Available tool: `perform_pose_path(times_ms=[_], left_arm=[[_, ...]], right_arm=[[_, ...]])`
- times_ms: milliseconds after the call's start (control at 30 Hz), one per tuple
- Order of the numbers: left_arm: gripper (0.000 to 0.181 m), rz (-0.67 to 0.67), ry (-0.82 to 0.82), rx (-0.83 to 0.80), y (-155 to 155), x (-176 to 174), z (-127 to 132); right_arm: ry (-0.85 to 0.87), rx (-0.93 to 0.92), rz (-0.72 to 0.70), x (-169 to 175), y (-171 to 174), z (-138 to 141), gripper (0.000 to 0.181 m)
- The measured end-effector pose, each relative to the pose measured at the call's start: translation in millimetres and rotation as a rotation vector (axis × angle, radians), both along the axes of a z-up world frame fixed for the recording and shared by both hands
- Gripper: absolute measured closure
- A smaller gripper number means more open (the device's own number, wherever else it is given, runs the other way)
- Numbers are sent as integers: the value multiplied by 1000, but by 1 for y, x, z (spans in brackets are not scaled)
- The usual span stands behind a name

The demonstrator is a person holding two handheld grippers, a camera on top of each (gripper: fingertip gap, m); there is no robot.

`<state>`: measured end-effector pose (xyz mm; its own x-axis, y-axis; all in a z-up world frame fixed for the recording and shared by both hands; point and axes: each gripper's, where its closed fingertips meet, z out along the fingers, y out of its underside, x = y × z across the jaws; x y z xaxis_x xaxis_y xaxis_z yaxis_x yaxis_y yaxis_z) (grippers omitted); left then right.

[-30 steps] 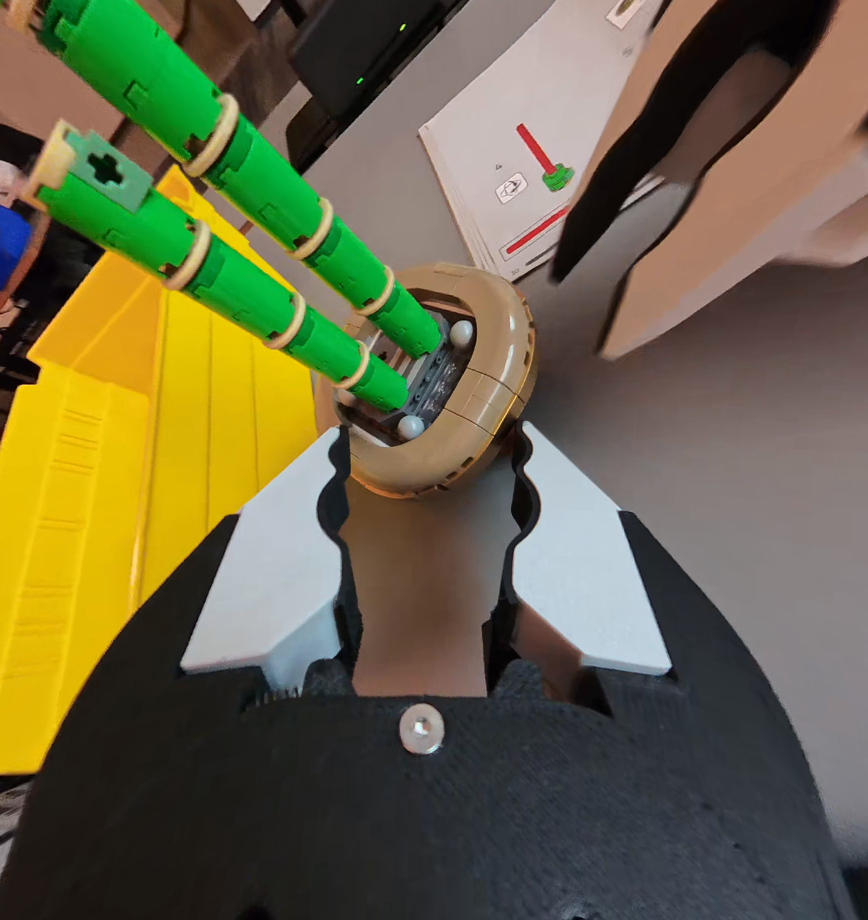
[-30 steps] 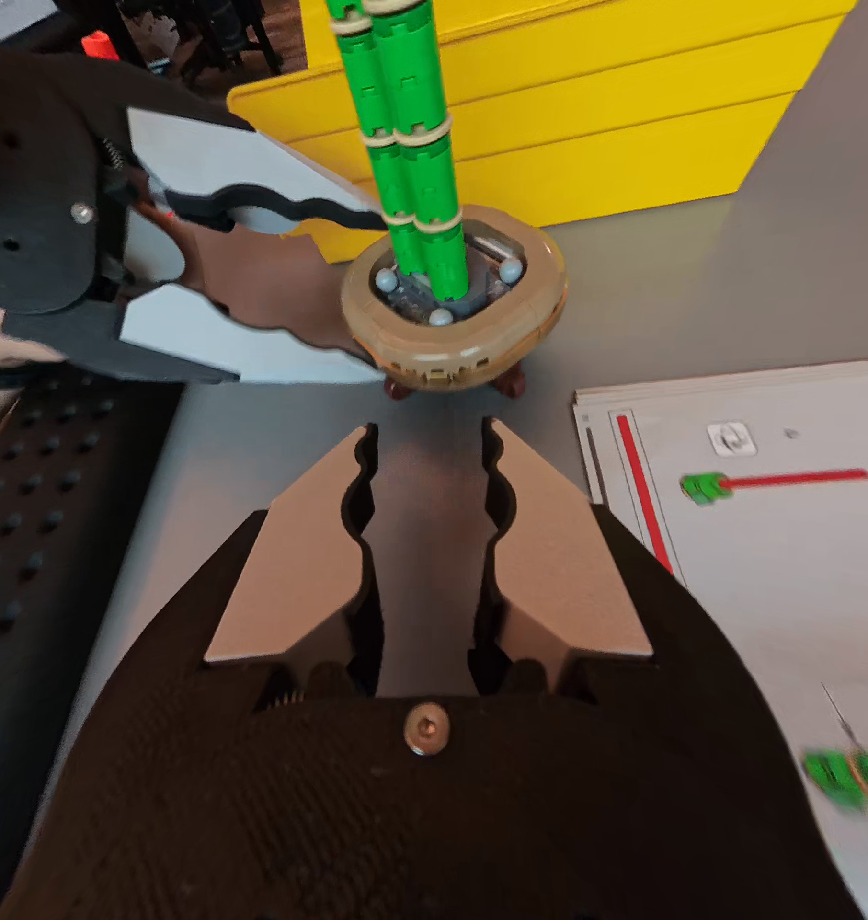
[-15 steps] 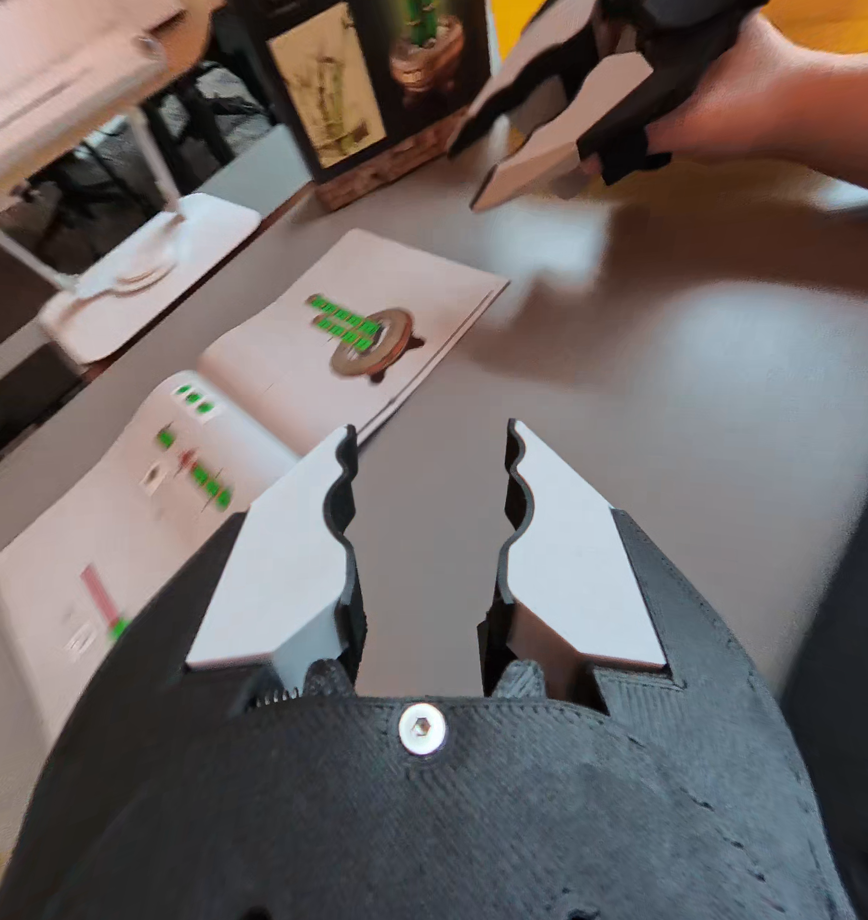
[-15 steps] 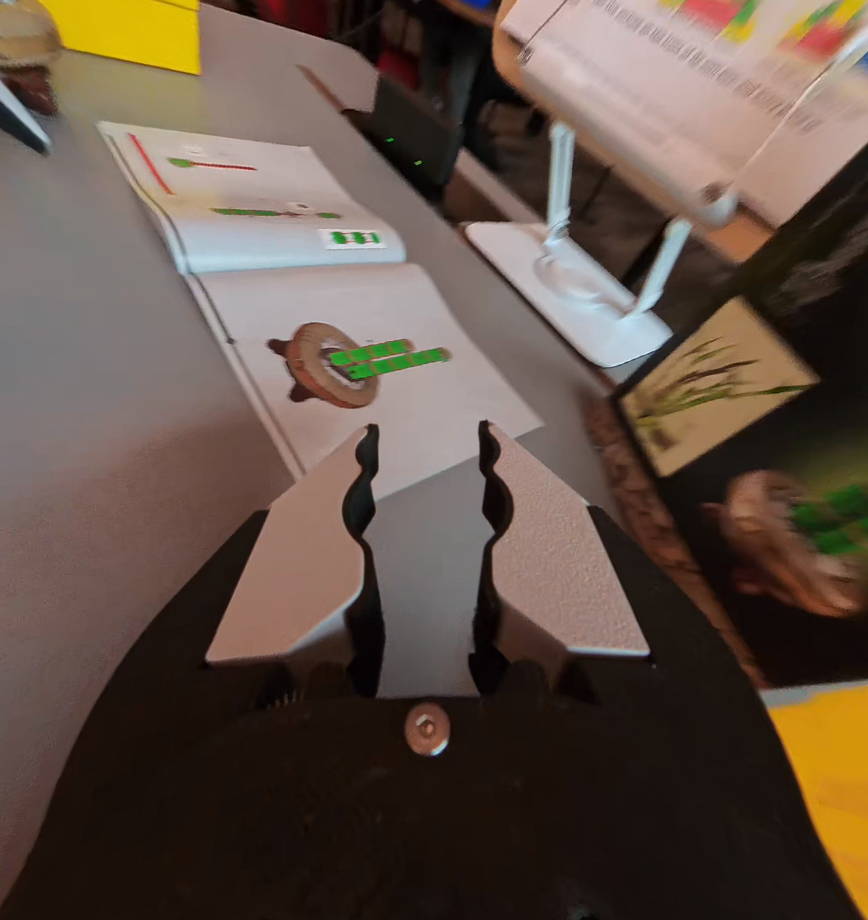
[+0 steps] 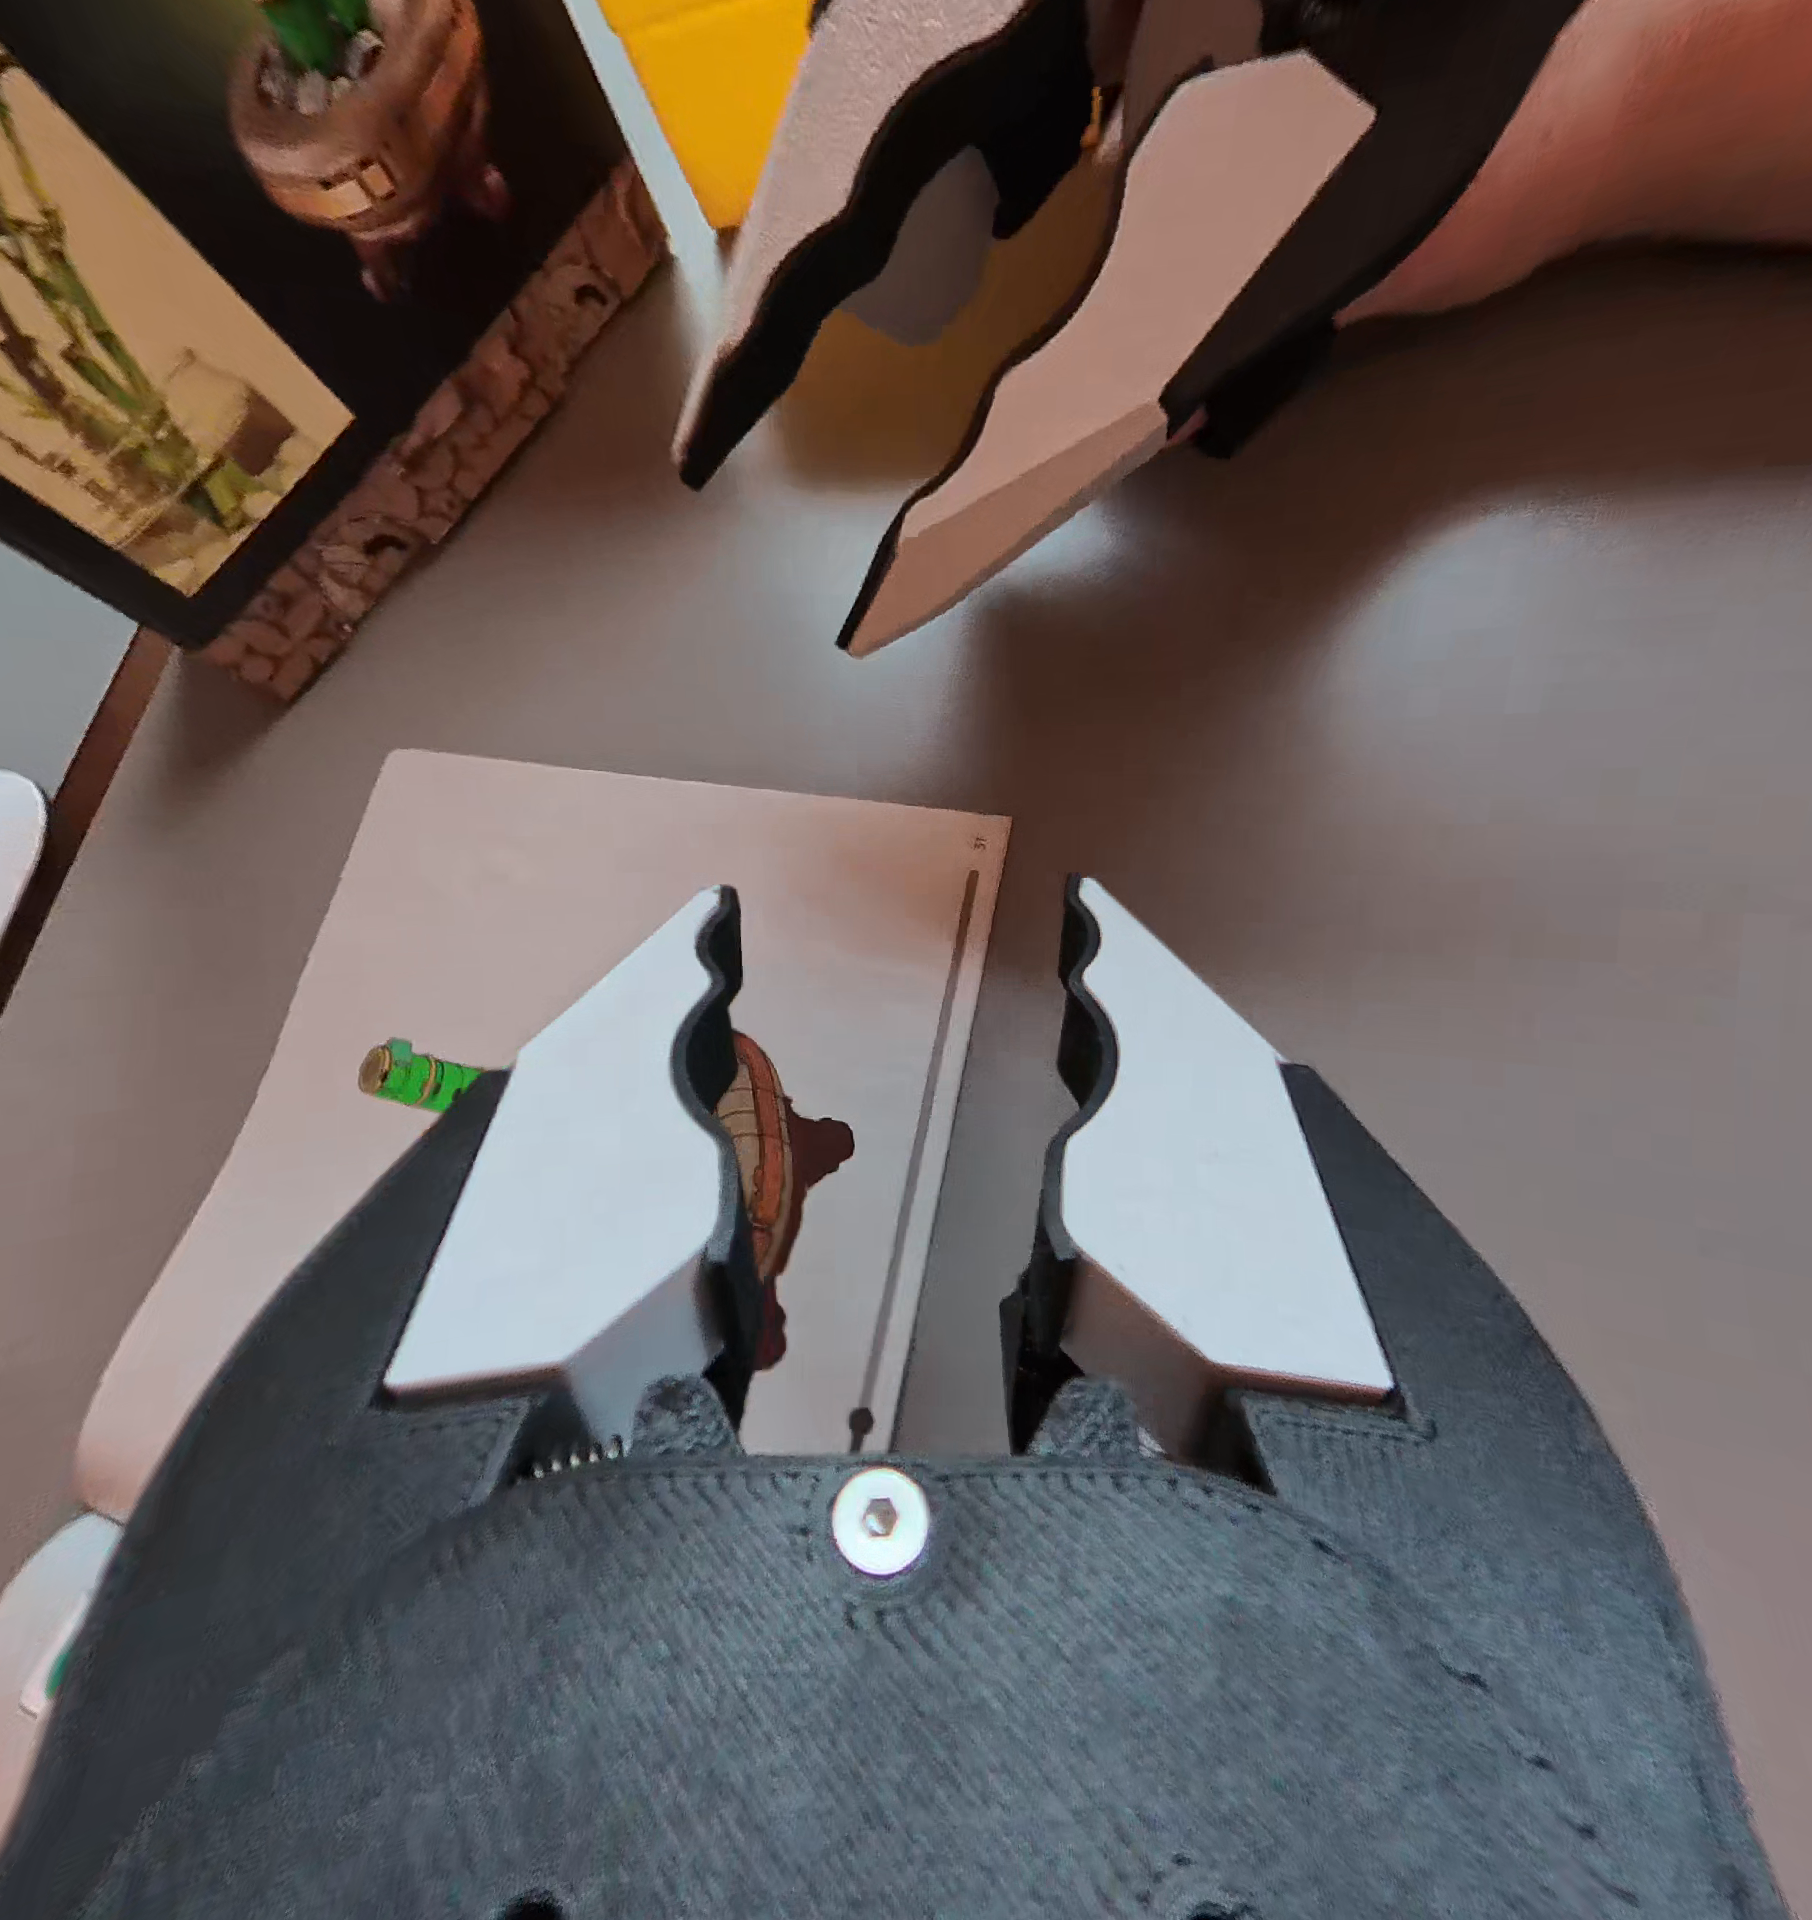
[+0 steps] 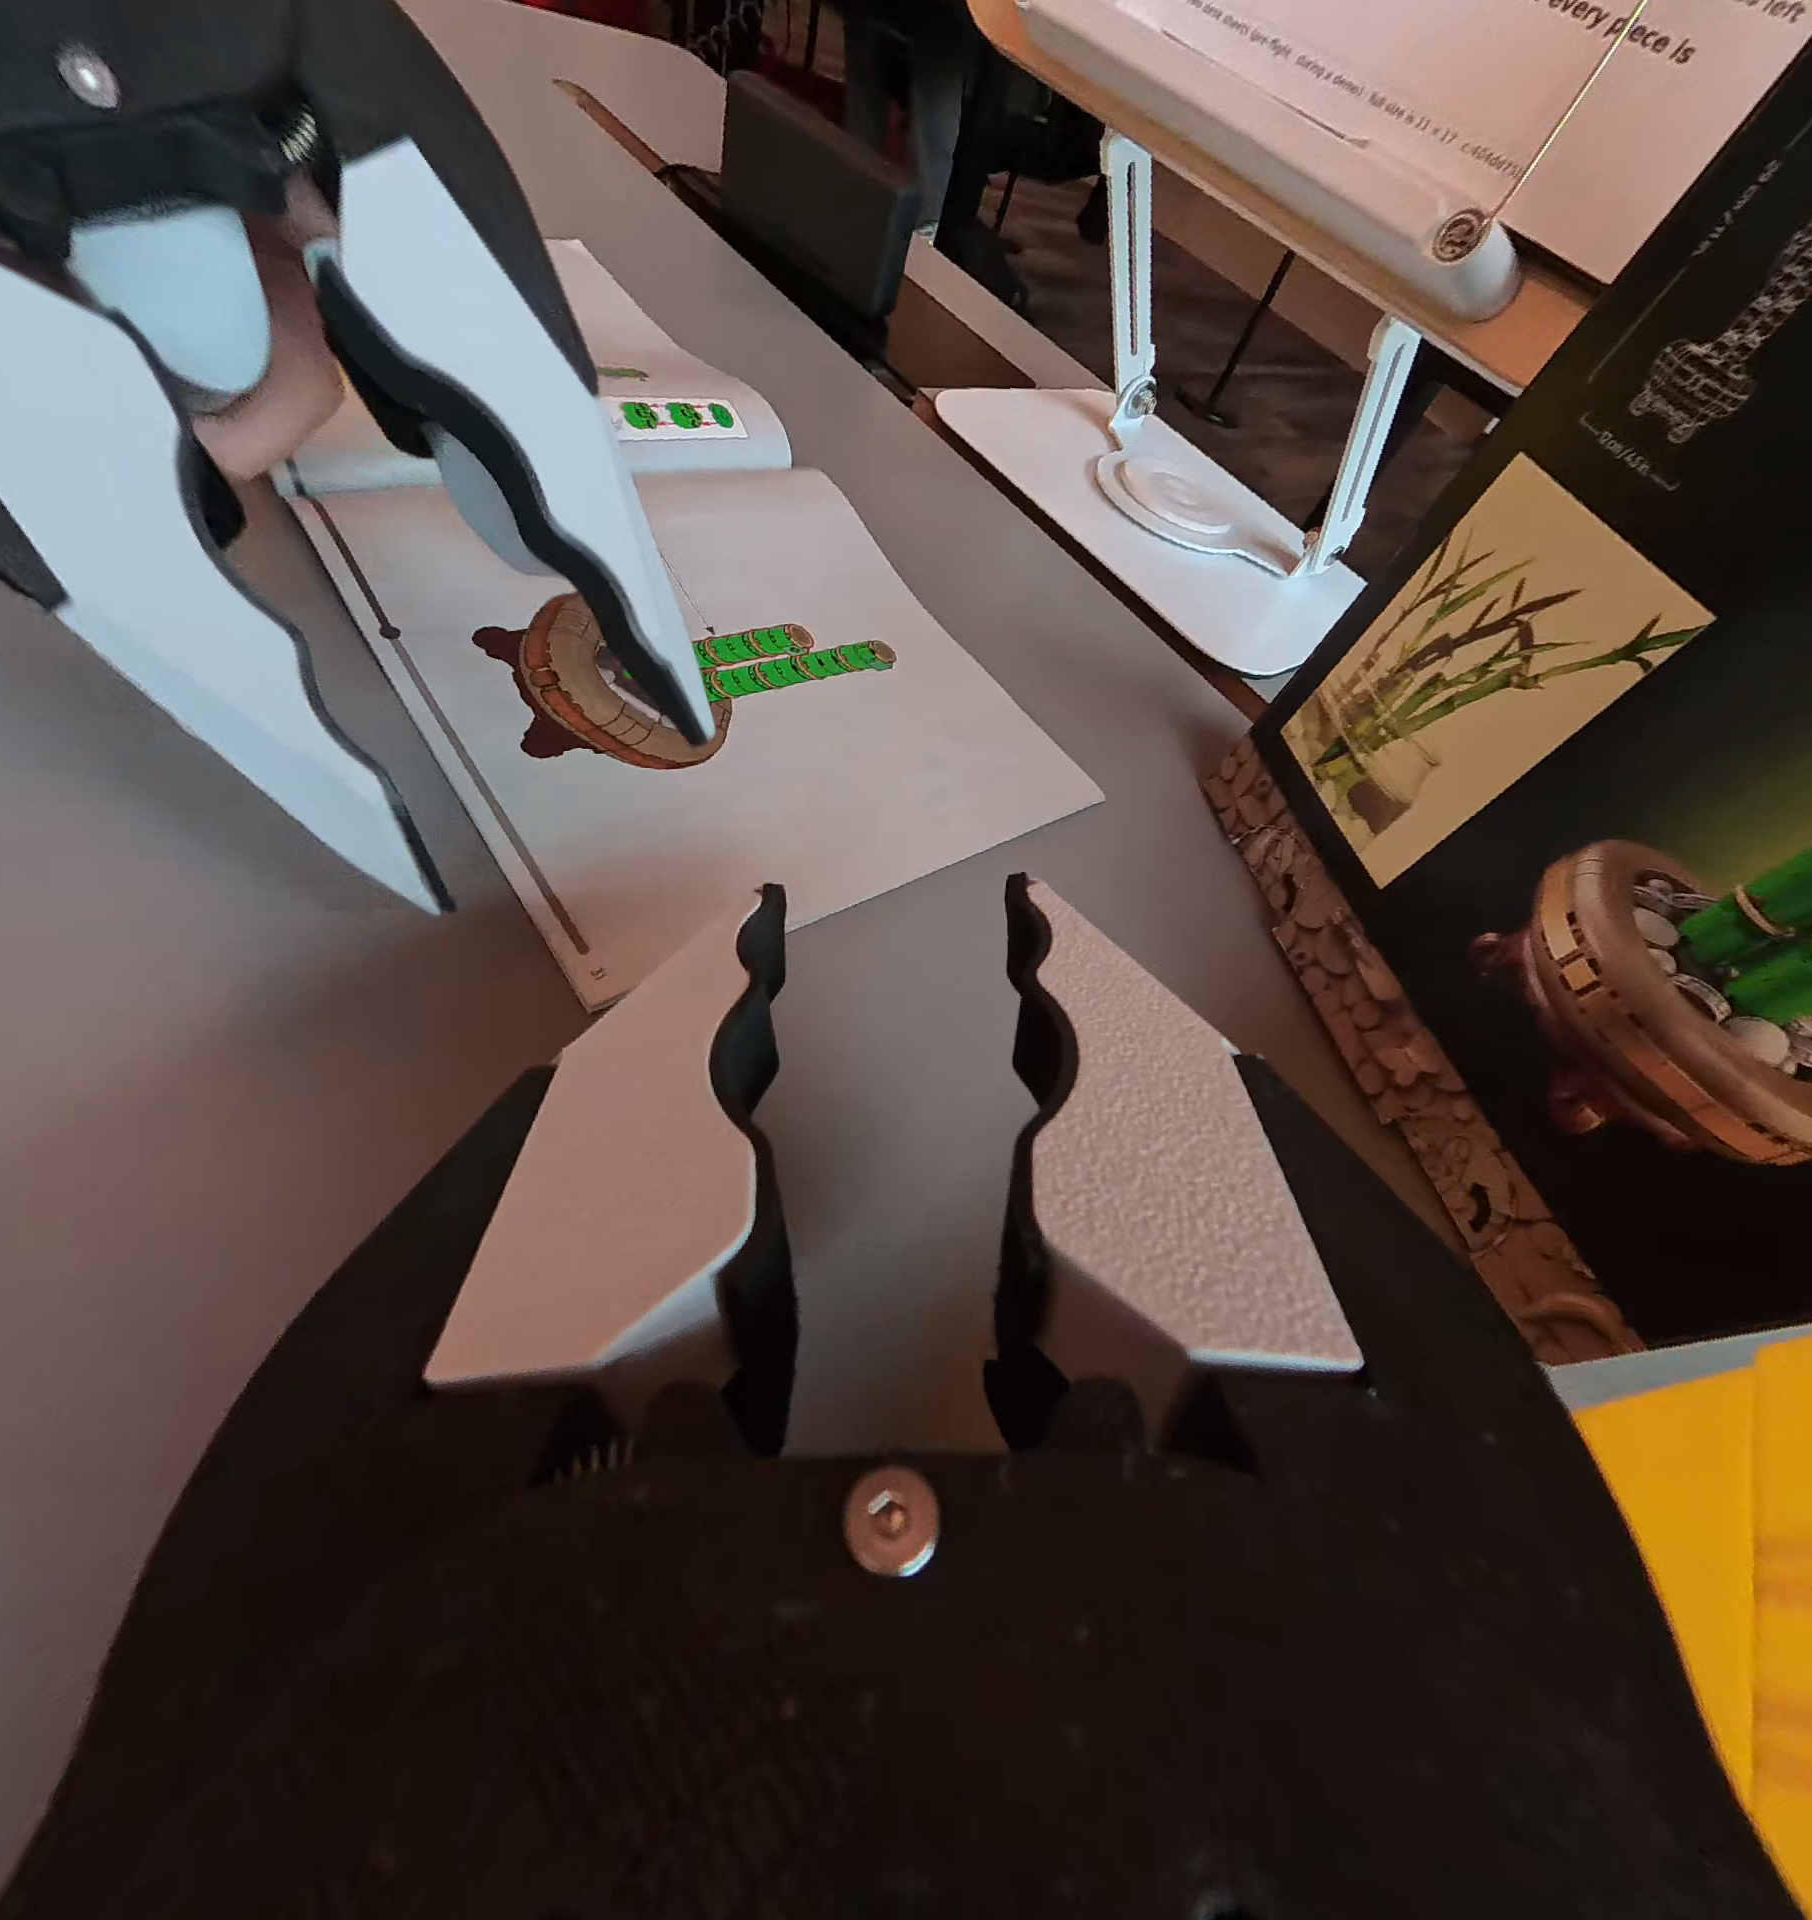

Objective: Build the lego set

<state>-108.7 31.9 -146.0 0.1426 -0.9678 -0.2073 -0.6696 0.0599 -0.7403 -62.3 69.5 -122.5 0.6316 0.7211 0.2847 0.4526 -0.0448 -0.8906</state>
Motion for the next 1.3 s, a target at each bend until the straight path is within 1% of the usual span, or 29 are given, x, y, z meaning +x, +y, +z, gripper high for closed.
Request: perform_pose_path(times_ms=[67, 167, 267, 333, 433, 500, 600, 633, 700, 733, 767, 800, 833, 900, 933, 1000, 1033, 1100, 1167, 1200, 1267, 1300], left_arm=[[123, -21, 55, 2, 3, 2, -9], [129, -17, 112, 3, 11, -1, -20], [139, -26, 93, -46, 10, -1, -22], [150, -38, 71, -78, 6, 0, -23], [156, -31, 39, -121, 5, -2, -24], [157, -18, 25, -155, 6, -4, -24], [167, 16, 19, -156, 12, -8, -24], [165, 39, 13, -148, 16, -10, -22], [149, 126, -24, -130, 30, -13, -14], [141, 193, -52, -142, 38, -15, -9], [130, 290, -92, -166, 48, -17, -3], [113, 374, -151, -221, 53, -15, 3], [102, 430, -205, -300, 50, -11, 7], [93, 467, -265, -418, 38, 3, 10], [87, 483, -249, -409, 34, 7, 8], [77, 531, -180, -292, 36, 5, 0], [75, 536, -148, -248, 36, 6, -5], [74, 541, -77, -210, 35, 6, -15], [78, 541, -12, -171, 36, 2, -25], [79, 541, -4, -161, 37, 0, -27], [90, 542, -37, -193, 35, 0, -28], [94, 543, -49, -184, 36, -1, -27]], right_arm=[[10, -4, -1, 0, 1, 1, 139], [22, -8, 4, -1, 0, 2, 139], [8, -10, 8, -2, 1, 0, 139], [-3, -12, 12, -4, 0, -1, 139], [-26, -14, 22, -7, -1, -4, 140], [-46, -14, 33, -9, -3, -7, 140], [-82, -20, 51, -13, -6, -11, 142], [-95, -20, 52, -13, -6, -13, 142], [-110, -15, 49, -14, -6, -14, 141], [-111, -12, 46, -13, -5, -14, 141], [-108, -9, 41, -13, -5, -13, 141], [-105, -9, 37, -12, -4, -13, 141], [-101, -9, 30, -11, -3, -13, 141], [-92, -9, 15, -7, -1, -11, 141], [-85, -9, 10, -5, 0, -10, 141], [-76, -5, -10, -1, 2, -8, 141], [-73, 1, -21, 1, 2, -6, 141], [-67, 10, -35, 5, 3, -3, 141], [-58, 5, -36, 6, 3, -3, 141], [-59, 1, -35, 6, 3, -4, 141], [-72, 0, -34, 6, 3, -6, 141], [-79, 0, -32, 6, 2, -7, 141]])
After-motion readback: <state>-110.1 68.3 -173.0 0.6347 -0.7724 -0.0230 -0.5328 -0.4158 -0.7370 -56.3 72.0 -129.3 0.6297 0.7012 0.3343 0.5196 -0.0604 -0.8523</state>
